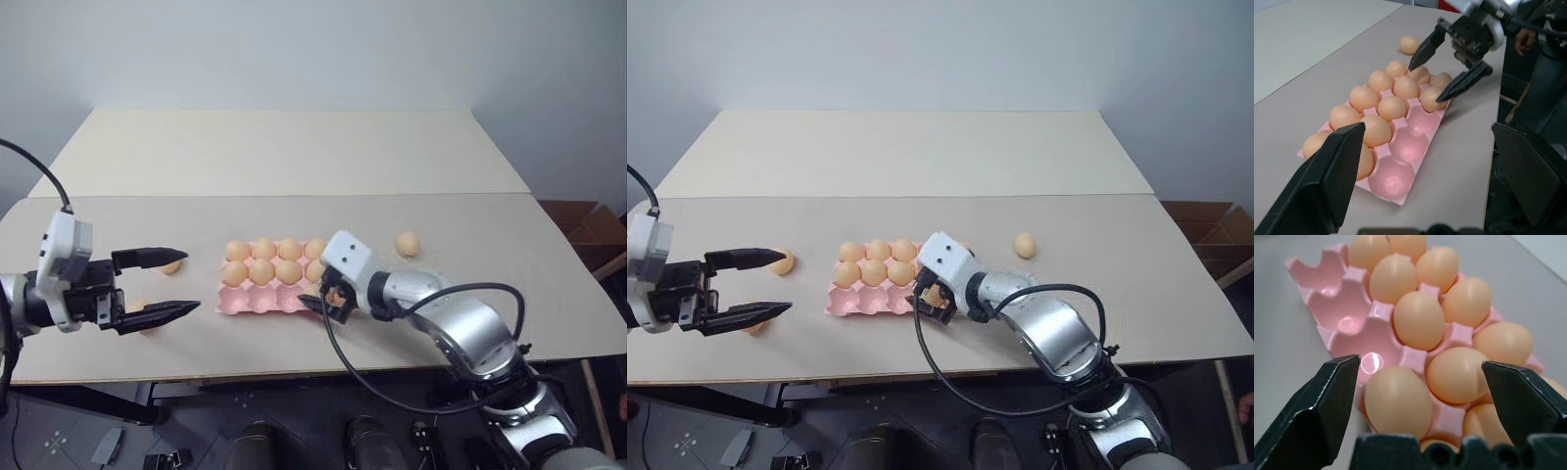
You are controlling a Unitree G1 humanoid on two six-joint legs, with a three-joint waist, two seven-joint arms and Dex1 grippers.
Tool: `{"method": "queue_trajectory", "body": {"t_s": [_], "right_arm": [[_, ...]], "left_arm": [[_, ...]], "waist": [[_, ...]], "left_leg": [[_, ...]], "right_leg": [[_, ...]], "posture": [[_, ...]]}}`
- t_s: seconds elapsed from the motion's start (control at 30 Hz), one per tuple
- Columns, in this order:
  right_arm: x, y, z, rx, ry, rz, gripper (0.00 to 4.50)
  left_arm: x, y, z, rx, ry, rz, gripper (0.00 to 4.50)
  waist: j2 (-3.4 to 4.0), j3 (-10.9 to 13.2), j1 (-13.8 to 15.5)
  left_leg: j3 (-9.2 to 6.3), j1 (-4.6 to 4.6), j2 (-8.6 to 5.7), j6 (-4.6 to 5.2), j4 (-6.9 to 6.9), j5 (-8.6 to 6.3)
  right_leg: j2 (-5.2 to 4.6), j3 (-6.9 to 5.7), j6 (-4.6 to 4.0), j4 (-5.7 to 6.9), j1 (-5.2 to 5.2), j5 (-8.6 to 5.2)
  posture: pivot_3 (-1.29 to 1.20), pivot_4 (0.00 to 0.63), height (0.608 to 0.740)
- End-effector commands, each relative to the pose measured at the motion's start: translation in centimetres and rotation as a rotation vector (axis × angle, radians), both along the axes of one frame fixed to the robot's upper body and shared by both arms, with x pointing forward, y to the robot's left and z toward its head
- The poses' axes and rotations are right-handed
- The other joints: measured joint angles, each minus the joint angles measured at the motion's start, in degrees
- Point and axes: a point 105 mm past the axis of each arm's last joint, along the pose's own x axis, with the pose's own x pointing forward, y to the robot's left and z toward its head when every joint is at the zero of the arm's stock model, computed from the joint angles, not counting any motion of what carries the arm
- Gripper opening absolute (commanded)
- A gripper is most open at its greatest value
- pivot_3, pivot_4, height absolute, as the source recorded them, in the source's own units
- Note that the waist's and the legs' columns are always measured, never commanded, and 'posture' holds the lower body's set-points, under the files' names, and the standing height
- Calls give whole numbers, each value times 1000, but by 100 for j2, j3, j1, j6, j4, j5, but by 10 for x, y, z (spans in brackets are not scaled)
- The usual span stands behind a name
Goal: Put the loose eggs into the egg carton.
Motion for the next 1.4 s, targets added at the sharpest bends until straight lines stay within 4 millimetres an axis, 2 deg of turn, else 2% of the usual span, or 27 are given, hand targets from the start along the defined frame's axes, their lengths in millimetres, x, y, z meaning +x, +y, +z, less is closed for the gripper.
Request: {"method": "queue_trajectory", "body": {"t_s": [0.03, 0.17, 0.23, 0.37, 0.5, 0.6, 0.83, 0.97, 1.07, 1.1, 1.17, 1.27, 1.4], "right_arm": [[-7, -25, 39, 57, -127, -1, 4465], [-12, -73, 51, 47, -173, -14, 4465], [-14, -90, 51, 43, -179, -15, 4465], [-26, -140, 36, -9, -152, -4, 4465], [-39, -165, 25, 15, -105, -2, 4465], [-37, -169, 18, 15, -99, -24, 4465], [-28, -162, 20, 25, -115, -16, 4465], [4, -157, 13, 1, -99, -131, 4465], [40, -154, 5, -2, -71, -275, 4465], [58, -155, 1, 3, -49, -364, 4465], [79, -156, -6, -9, -21, -468, 4465], [100, -155, -19, -25, 15, -559, 4465], [115, -154, -29, -29, 49, -630, 4465]], "left_arm": [[1, 10, 3, 19, -35, 46, 4500], [0, 20, -1, 32, -39, 88, 4500], [0, 23, -1, 23, -39, 99, 4500], [-5, 28, -7, 45, -38, 126, 4500], [-9, 29, -7, 34, -43, 143, 4500], [-11, 29, -10, 32, -39, 151, 4500], [-9, 26, -8, 26, -48, 147, 4500], [-7, 19, -3, 24, -67, 119, 4500], [-4, 16, 0, 17, -77, 110, 4500], [-3, 15, 1, 14, -79, 106, 4500], [-2, 15, 1, 11, -81, 102, 4500], [-2, 13, 2, 13, -83, 99, 4500], [-4, 13, 2, 16, -85, 99, 4500]], "waist": [[0, 0, 20], [-1, 1, 53], [-2, 1, 58], [-2, 1, 58], [-3, 1, 46], [-2, 1, 8], [-1, 1, 15], [-2, 1, -2], [-2, 1, -22], [-2, 1, -29], [0, 2, -27], [0, 2, -6], [2, 3, 9]], "left_leg": [[0, 0, 0, 0, 0, 0], [2, 2, -2, 0, 0, 0], [2, -1, -2, 0, 0, -1], [4, 6, 1, 0, -2, -1], [7, 7, 1, 1, -4, -1], [8, 18, 10, 0, -4, 0], [9, 16, 10, 0, -4, -1], [11, 13, 6, 0, -4, -1], [14, 20, 8, -1, -4, 0], [15, 19, 7, -1, -4, 0], [17, 17, 8, -1, -4, 0], [15, 2, 5, -1, -10, 0], [14, -9, -4, 1, -13, -1]], "right_leg": [[0, -2, 0, -2, 1, 0], [-4, -6, 0, -9, 7, 0], [-4, -6, 1, -12, 7, -1], [-1, -4, 1, -10, 11, -2], [-1, 1, 2, -10, 10, -2], [7, 5, 29, -7, 14, -21], [7, 11, 10, -3, 9, -25], [3, 12, -16, -5, 7, -13], [6, 17, -36, -3, 7, -16], [8, 19, -37, -2, 5, -15], [12, 20, -36, 2, 2, -11], [10, 16, -12, -1, -8, 0], [-3, 8, -9, -8, -10, 1]], "posture": [[0, 150, 740], [0, 150, 740], [0, 150, 740], [0, 150, 740], [0, 150, 740], [0, 150, 740], [0, 150, 740], [0, 150, 740], [0, 150, 740], [0, 150, 740], [0, 150, 740], [0, 150, 740], [0, 150, 740]]}}
